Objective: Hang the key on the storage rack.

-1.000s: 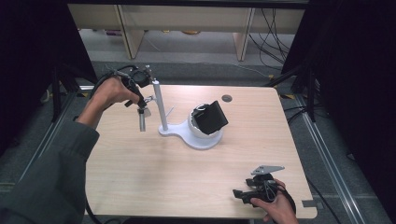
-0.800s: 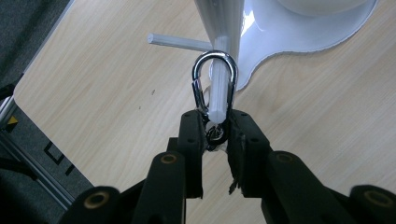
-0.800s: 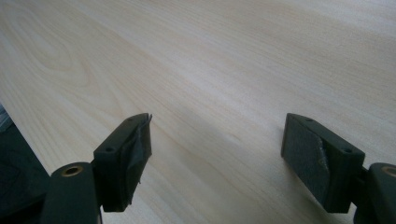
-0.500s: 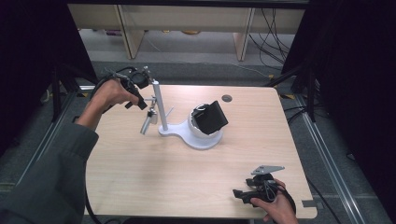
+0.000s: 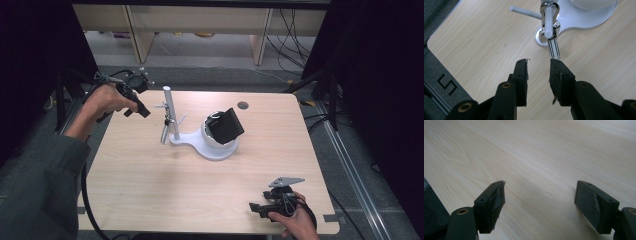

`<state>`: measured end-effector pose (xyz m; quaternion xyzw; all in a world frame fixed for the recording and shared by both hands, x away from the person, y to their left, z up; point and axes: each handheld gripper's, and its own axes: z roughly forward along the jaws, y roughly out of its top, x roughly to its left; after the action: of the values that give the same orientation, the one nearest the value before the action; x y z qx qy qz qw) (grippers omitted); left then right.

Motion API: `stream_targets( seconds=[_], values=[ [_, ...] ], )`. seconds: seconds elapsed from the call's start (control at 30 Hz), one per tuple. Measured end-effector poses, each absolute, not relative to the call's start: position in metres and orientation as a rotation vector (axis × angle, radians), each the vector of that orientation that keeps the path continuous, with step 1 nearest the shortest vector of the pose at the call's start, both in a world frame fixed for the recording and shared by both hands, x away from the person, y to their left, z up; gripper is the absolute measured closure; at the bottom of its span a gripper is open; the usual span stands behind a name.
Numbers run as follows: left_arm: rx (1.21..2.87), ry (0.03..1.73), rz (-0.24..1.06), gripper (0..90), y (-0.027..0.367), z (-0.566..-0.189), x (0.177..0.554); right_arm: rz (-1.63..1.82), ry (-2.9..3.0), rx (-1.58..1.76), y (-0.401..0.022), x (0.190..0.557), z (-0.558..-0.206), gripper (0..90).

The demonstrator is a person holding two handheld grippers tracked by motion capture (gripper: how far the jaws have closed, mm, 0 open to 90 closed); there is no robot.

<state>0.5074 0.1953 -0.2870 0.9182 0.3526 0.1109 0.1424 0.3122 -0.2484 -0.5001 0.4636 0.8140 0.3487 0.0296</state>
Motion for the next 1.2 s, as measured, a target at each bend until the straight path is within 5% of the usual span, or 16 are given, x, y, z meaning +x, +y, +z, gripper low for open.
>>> stream_targets(
  seconds=[1.2],
  values=[
    [2.445,0.951,0.35,35.7,0.229,-0.329,0.413,1.146,2.523,1.405,-0.248,0.311,-0.493,25.1]
  ],
)
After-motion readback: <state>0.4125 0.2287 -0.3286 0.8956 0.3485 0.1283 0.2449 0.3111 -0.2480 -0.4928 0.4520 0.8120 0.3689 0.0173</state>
